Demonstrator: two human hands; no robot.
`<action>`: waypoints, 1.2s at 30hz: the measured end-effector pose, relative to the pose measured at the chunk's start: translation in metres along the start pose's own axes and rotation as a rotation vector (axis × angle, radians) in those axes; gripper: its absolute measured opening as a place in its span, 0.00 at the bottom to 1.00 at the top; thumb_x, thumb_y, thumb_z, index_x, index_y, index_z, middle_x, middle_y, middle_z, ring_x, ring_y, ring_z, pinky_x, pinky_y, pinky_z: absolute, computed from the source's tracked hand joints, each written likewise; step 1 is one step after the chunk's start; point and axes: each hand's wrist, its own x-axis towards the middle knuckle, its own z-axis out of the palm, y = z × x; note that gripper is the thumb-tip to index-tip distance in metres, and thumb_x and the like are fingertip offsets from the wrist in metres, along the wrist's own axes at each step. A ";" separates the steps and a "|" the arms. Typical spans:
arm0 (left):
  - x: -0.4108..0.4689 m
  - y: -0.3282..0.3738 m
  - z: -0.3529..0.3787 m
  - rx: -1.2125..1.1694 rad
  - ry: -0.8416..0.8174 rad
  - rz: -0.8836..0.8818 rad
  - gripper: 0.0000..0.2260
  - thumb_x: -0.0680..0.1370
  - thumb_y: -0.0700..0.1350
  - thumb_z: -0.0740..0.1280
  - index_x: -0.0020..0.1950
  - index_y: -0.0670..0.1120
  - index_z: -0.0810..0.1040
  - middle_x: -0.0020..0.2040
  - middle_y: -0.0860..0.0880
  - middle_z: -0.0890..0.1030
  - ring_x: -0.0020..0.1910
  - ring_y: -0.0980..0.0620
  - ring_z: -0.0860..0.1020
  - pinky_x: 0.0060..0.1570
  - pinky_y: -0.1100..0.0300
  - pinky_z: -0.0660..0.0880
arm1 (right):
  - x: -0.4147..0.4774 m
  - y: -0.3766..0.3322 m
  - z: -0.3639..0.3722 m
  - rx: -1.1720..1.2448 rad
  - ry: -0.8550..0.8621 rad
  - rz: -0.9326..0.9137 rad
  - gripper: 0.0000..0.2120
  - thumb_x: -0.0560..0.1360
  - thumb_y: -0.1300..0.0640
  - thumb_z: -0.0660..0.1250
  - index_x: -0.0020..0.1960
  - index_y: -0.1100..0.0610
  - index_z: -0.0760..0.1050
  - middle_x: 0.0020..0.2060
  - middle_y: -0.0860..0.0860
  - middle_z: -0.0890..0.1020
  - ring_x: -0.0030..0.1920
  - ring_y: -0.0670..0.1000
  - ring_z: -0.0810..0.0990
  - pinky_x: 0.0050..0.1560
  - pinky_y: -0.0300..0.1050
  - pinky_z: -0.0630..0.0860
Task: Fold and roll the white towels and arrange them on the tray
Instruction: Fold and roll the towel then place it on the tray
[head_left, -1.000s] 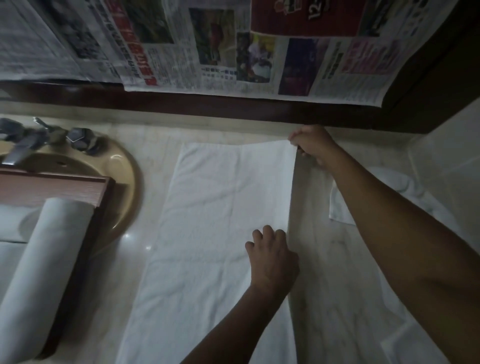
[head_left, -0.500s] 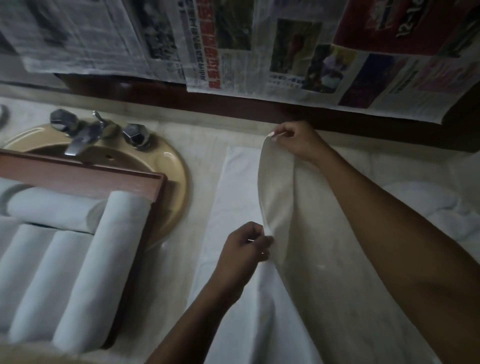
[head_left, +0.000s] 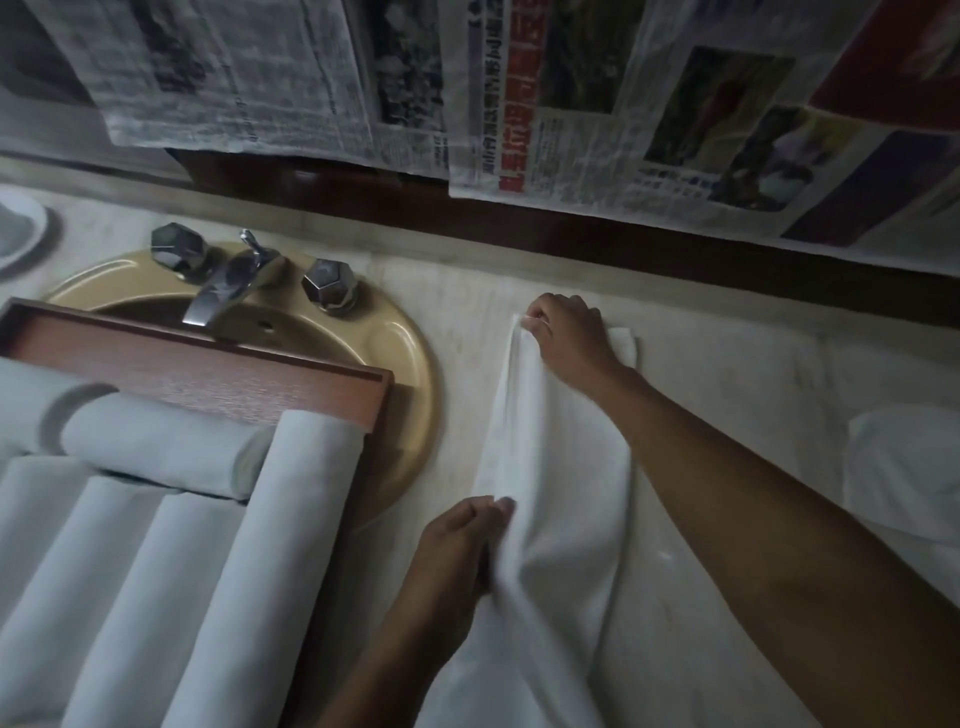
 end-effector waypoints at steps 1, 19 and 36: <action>0.004 0.000 -0.003 0.093 0.058 0.070 0.11 0.78 0.48 0.73 0.49 0.40 0.83 0.41 0.43 0.84 0.39 0.48 0.80 0.41 0.53 0.73 | 0.001 0.001 0.000 0.008 0.000 -0.006 0.08 0.83 0.50 0.63 0.51 0.53 0.76 0.50 0.47 0.82 0.54 0.56 0.76 0.59 0.57 0.69; 0.019 -0.003 0.006 0.802 0.466 0.345 0.06 0.72 0.50 0.72 0.39 0.51 0.77 0.32 0.53 0.81 0.35 0.58 0.79 0.39 0.57 0.75 | 0.002 0.017 0.011 0.033 0.203 -0.030 0.10 0.79 0.45 0.70 0.51 0.51 0.77 0.48 0.49 0.80 0.52 0.55 0.76 0.53 0.53 0.69; 0.013 0.001 0.012 0.823 0.468 0.305 0.06 0.74 0.51 0.73 0.42 0.50 0.80 0.34 0.55 0.81 0.37 0.58 0.79 0.38 0.58 0.73 | -0.094 0.003 0.000 -0.238 -0.047 -0.173 0.28 0.85 0.40 0.49 0.83 0.45 0.54 0.84 0.52 0.50 0.83 0.57 0.45 0.79 0.68 0.44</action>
